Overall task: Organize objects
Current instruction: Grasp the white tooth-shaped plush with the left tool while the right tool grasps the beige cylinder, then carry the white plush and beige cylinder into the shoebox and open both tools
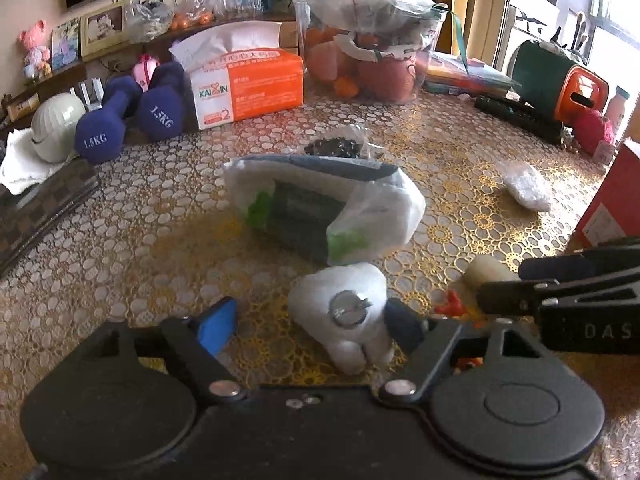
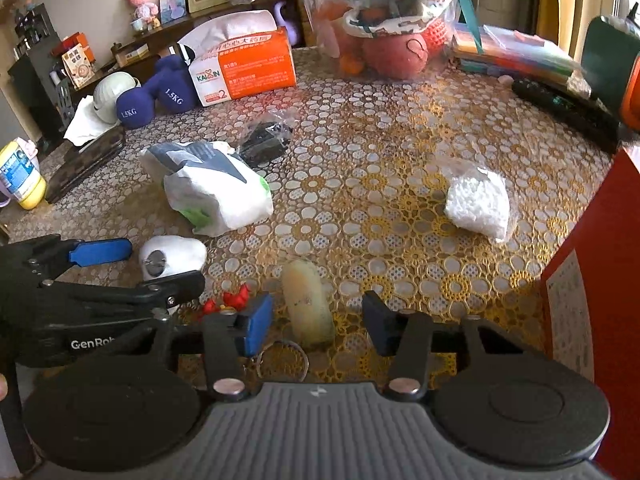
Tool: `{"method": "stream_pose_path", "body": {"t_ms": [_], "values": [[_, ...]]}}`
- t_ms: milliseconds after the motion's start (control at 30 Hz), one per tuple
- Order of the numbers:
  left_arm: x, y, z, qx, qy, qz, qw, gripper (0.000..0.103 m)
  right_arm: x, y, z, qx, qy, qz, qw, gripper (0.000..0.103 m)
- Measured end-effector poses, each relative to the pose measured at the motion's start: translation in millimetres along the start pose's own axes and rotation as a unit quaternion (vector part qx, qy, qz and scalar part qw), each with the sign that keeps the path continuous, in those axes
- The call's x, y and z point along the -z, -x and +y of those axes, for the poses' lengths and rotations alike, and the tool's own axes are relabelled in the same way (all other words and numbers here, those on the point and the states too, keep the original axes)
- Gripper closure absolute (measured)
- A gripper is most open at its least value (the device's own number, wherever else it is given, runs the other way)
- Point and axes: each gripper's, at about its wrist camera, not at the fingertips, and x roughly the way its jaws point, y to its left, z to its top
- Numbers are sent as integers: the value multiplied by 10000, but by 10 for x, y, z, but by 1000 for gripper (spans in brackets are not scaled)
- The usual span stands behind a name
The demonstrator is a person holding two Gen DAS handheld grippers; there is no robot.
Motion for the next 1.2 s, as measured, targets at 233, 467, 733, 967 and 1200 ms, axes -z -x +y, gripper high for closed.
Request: {"method": "stream_pose_path", "body": {"t_ms": [233, 467, 733, 967, 1200], "values": [[-8, 25, 16, 92, 45, -32, 9999, 45, -8, -24, 77, 52, 136, -15, 9999, 74], [-34, 59, 106, 294, 342, 67, 9990, 56, 1, 27, 89, 95, 30, -13, 9999, 81], [-52, 274, 122, 418, 475, 66, 9980, 56, 80, 312, 77, -11, -111, -148, 9998, 82], [-74, 603, 48, 731, 519, -11, 9960, 56, 145, 777, 74, -140, -85, -352, 9992, 82], [-77, 949, -122, 1019, 484, -4, 9936, 56, 279, 1301, 12, -287, -135, -438, 9985, 82]]}}
